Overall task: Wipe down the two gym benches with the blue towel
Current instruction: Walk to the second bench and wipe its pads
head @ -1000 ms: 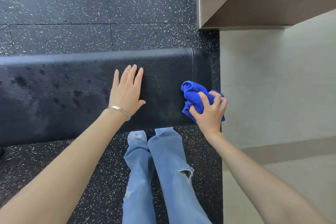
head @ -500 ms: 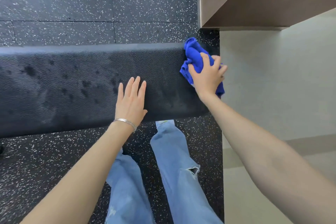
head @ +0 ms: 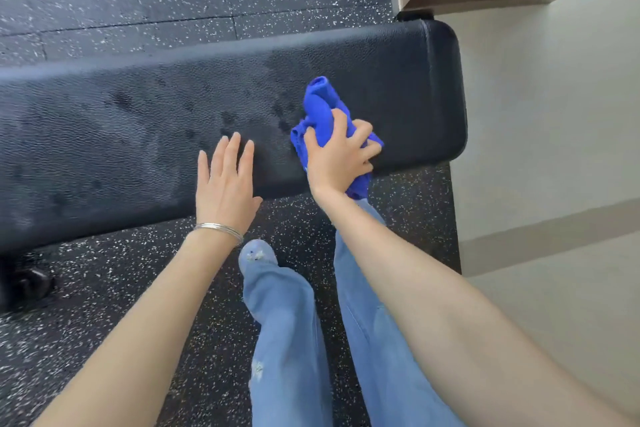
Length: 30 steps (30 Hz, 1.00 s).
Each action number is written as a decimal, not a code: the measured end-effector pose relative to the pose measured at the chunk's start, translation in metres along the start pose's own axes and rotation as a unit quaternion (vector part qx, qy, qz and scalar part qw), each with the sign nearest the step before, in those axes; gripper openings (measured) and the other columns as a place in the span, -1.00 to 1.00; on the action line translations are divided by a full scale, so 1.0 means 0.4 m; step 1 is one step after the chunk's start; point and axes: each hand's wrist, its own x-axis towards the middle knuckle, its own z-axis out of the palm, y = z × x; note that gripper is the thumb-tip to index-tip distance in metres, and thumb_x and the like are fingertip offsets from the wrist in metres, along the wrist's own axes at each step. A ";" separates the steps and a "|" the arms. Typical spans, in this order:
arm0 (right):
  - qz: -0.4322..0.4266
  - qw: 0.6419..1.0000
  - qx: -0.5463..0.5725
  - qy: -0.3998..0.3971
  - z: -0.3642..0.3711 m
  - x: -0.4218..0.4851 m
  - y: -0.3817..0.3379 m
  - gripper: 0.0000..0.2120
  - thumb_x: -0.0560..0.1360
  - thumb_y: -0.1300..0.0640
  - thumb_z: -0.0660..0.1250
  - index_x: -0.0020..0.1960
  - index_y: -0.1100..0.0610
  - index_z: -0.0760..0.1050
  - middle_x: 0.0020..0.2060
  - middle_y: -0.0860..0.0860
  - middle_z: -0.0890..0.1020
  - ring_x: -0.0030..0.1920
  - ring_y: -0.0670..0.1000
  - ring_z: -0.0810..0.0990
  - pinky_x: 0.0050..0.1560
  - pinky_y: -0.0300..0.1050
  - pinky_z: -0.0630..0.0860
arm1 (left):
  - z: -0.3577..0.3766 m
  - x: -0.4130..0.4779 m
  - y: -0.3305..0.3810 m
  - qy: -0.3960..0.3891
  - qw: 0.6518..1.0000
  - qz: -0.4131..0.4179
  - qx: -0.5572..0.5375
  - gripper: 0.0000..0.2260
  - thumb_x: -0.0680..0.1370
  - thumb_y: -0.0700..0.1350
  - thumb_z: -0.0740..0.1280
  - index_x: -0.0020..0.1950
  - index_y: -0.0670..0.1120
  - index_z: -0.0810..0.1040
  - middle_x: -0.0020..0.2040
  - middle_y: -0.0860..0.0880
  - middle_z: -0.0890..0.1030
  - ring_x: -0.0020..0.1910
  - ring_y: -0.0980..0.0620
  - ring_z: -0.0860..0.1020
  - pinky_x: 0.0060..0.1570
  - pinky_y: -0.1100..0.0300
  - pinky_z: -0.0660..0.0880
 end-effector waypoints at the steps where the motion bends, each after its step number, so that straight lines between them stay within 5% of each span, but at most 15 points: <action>1: -0.051 0.998 -0.011 -0.019 0.018 -0.058 -0.029 -0.62 0.41 -0.16 0.35 0.20 -0.11 0.44 0.19 0.04 0.39 0.04 0.16 0.30 -0.11 0.06 0.33 | 0.000 -0.013 -0.037 0.003 1.000 -0.008 -0.004 -0.18 0.41 -0.06 0.46 0.53 -0.17 0.07 0.54 -0.17 0.07 0.53 -0.15 0.04 0.47 -0.15 -0.04; 5: -0.214 0.971 -0.059 -0.085 0.040 -0.197 -0.070 -0.60 0.32 -0.15 0.41 0.13 -0.10 0.52 0.14 0.06 0.50 0.01 0.21 0.42 -0.15 0.05 0.37 | 0.005 -0.051 -0.154 0.003 1.000 -0.026 0.004 -0.16 0.38 -0.08 0.49 0.52 -0.19 0.10 0.54 -0.18 0.09 0.52 -0.15 0.07 0.46 -0.15 -0.04; 8: -0.419 0.901 -0.095 -0.062 -0.005 -0.128 -0.003 -0.59 0.21 -0.15 0.50 0.03 -0.09 0.60 0.03 0.07 0.60 -0.13 0.21 0.52 -0.27 -0.02 0.42 | 0.012 -0.057 -0.193 -0.003 1.000 -0.024 0.010 -0.17 0.40 -0.06 0.48 0.52 -0.18 0.08 0.54 -0.18 0.07 0.52 -0.14 0.05 0.46 -0.15 -0.04; 10: -0.476 0.869 -0.127 -0.051 -0.050 -0.041 0.062 -0.59 0.20 -0.13 0.51 0.02 -0.07 0.62 0.02 0.07 0.62 -0.13 0.22 0.54 -0.29 -0.03 0.43 | 0.017 -0.054 -0.198 -0.003 1.000 -0.019 0.010 -0.17 0.42 -0.04 0.46 0.53 -0.17 0.05 0.55 -0.17 0.06 0.53 -0.14 0.03 0.47 -0.14 -0.05; 12: -0.344 0.929 -0.133 -0.047 -0.086 0.035 0.112 -0.61 0.31 -0.11 0.44 0.12 -0.06 0.57 0.14 0.08 0.54 0.00 0.24 0.48 -0.19 0.04 0.46 | 0.021 -0.055 -0.197 0.000 1.000 -0.008 0.007 -0.20 0.44 -0.03 0.44 0.53 -0.17 0.05 0.55 -0.17 0.06 0.53 -0.14 0.03 0.47 -0.14 -0.03; 14: -0.101 0.990 -0.092 -0.023 -0.105 0.110 0.145 -0.59 0.43 -0.12 0.34 0.25 -0.08 0.44 0.27 0.07 0.38 0.15 0.24 0.35 0.02 0.11 0.44 | 0.024 -0.059 -0.200 0.013 1.000 0.001 -0.002 -0.23 0.45 -0.05 0.43 0.52 -0.16 0.08 0.55 -0.17 0.06 0.53 -0.13 0.04 0.48 -0.13 -0.01; 16: 0.108 0.994 -0.024 -0.016 -0.130 0.185 0.139 -0.55 0.48 -0.16 0.27 0.33 -0.08 0.33 0.33 0.09 0.27 0.23 0.27 0.28 0.15 0.14 0.38 | 0.026 -0.066 -0.206 0.018 1.000 0.001 -0.013 -0.25 0.45 -0.06 0.43 0.52 -0.16 0.10 0.54 -0.17 0.07 0.53 -0.13 0.05 0.48 -0.13 0.00; 19: 0.183 0.982 -0.028 -0.043 -0.143 0.225 0.063 -0.51 0.49 -0.18 0.23 0.36 -0.07 0.25 0.36 0.13 0.22 0.27 0.30 0.26 0.18 0.14 0.31 | 0.035 -0.078 -0.227 0.017 1.000 -0.011 -0.017 -0.26 0.46 -0.06 0.42 0.52 -0.16 0.10 0.55 -0.16 0.07 0.53 -0.13 0.05 0.48 -0.12 -0.01; 26: -0.075 0.994 -0.081 -0.006 0.028 -0.028 -0.184 -0.55 0.47 -0.14 0.25 0.31 -0.03 0.33 0.27 0.13 0.33 0.11 0.22 0.33 0.00 0.07 0.38 | 0.032 -0.085 -0.250 -0.002 0.998 -0.047 -0.029 -0.25 0.48 -0.03 0.40 0.53 -0.16 0.06 0.55 -0.17 0.04 0.53 -0.13 0.02 0.49 -0.10 -0.02; 30: -0.334 0.933 -0.121 -0.062 0.051 -0.160 -0.178 -0.59 0.32 -0.13 0.38 0.14 -0.04 0.53 0.10 0.11 0.54 -0.06 0.21 0.46 -0.21 0.01 0.41 | 0.006 -0.064 -0.256 -0.002 0.998 -0.058 -0.040 -0.23 0.45 -0.05 0.42 0.52 -0.17 0.07 0.54 -0.18 0.04 0.52 -0.14 0.03 0.48 -0.11 -0.02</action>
